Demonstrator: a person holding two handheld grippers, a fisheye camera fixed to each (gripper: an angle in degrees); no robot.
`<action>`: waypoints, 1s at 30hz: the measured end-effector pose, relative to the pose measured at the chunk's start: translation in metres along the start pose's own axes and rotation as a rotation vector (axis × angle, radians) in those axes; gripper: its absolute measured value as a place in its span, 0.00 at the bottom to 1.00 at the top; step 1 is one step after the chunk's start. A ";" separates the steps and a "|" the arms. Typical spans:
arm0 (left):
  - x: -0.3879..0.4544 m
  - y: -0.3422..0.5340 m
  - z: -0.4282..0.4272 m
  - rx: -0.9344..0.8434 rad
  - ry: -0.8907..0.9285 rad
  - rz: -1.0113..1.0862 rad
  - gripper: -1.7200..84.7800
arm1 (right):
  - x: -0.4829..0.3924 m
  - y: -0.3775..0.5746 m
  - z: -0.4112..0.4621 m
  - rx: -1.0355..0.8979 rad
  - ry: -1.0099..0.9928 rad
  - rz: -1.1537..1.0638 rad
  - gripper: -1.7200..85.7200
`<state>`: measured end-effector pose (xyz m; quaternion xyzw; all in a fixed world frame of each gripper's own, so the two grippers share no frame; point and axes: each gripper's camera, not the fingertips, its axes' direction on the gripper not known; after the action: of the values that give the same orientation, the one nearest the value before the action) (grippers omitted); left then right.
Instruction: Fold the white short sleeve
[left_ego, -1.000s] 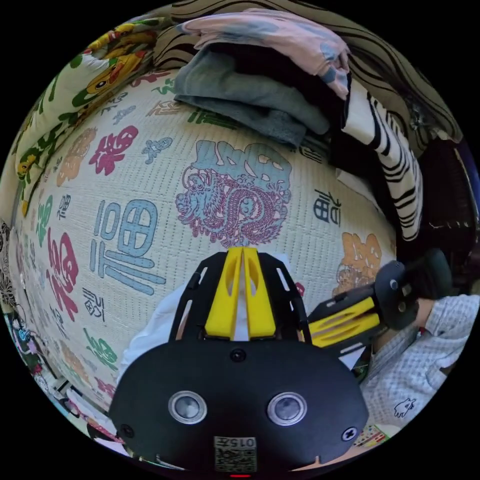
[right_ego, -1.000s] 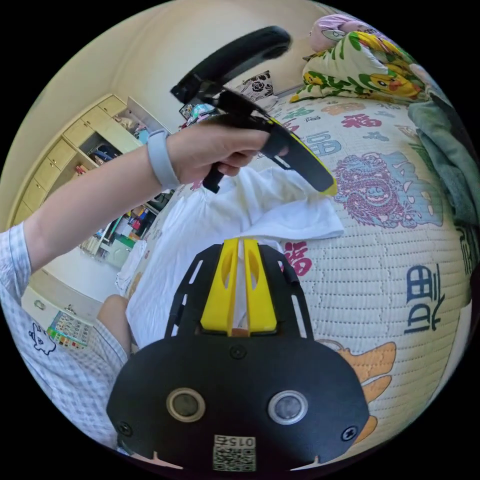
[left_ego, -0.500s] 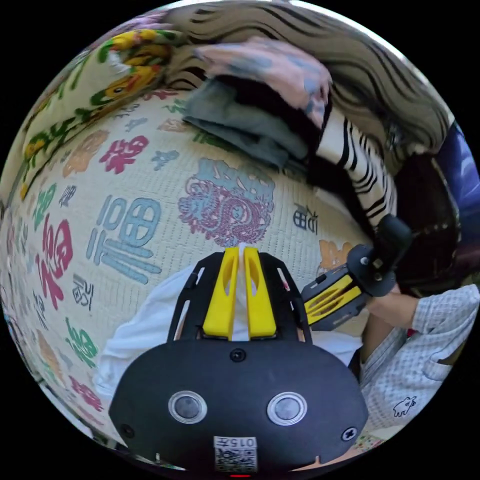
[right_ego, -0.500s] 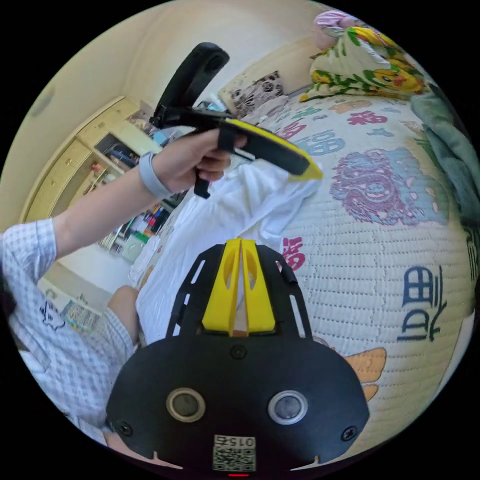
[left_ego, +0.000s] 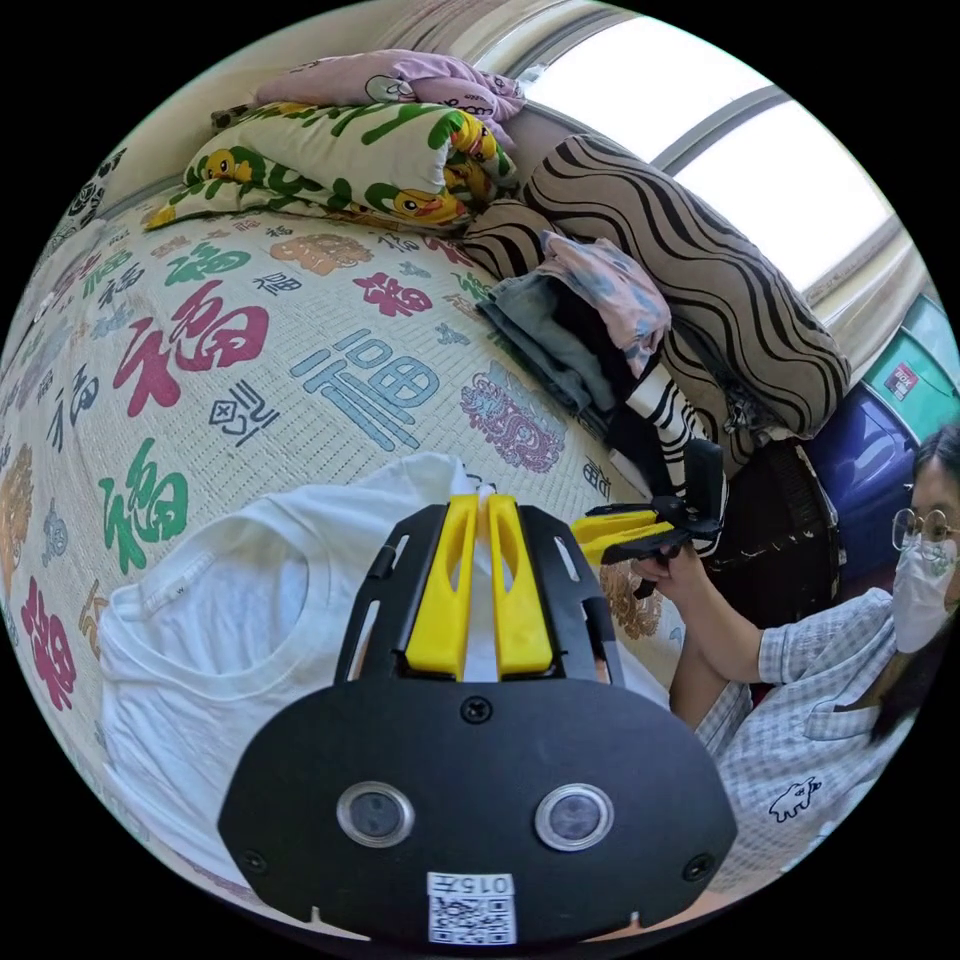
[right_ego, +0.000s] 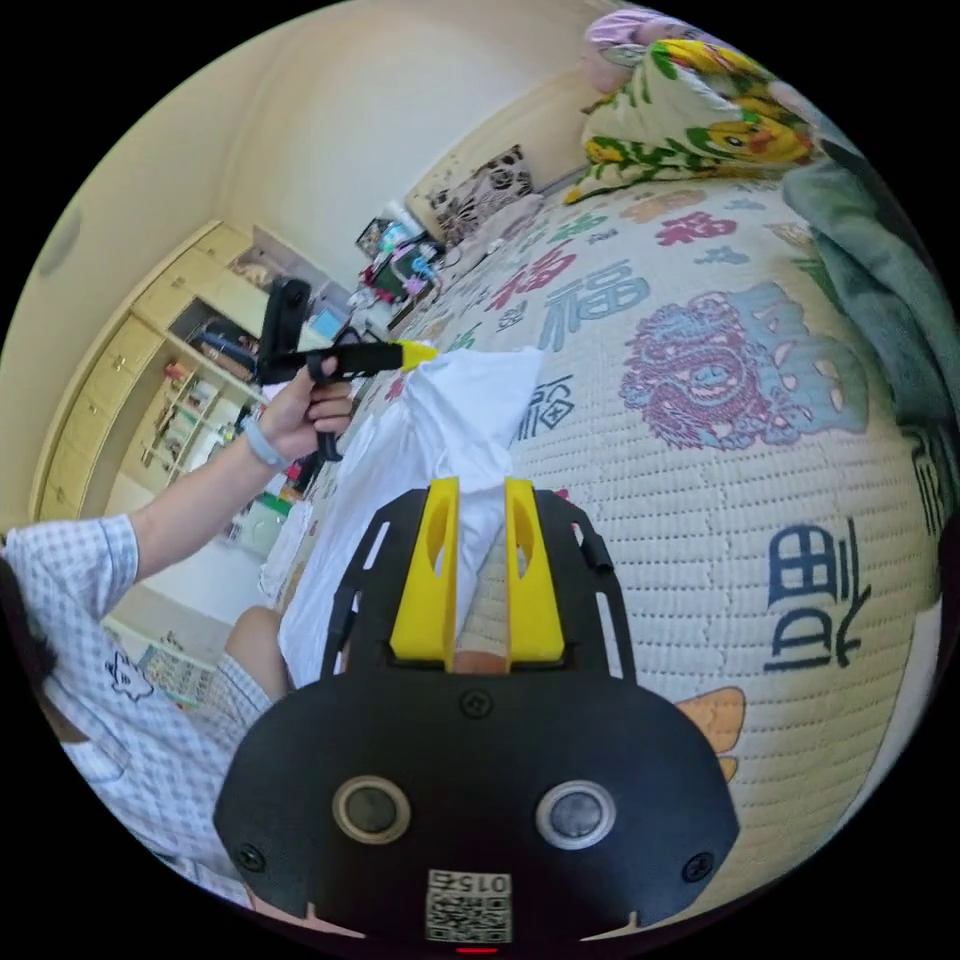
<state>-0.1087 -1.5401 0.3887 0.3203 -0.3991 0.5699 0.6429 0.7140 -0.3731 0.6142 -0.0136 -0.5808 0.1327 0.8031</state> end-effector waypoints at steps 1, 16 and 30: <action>0.002 -0.001 -0.001 -0.004 0.002 0.011 0.02 | 0.007 -0.001 -0.001 0.017 -0.037 0.031 0.11; 0.040 -0.066 0.011 0.034 0.008 0.083 0.02 | 0.016 0.011 -0.027 -0.003 0.084 0.191 0.02; 0.075 -0.085 0.013 -0.085 0.067 0.159 0.02 | -0.012 0.000 0.017 -0.162 -0.009 -0.247 0.17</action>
<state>-0.0242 -1.5279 0.4646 0.2407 -0.4253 0.6122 0.6216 0.6947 -0.3784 0.6091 -0.0063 -0.5903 -0.0146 0.8070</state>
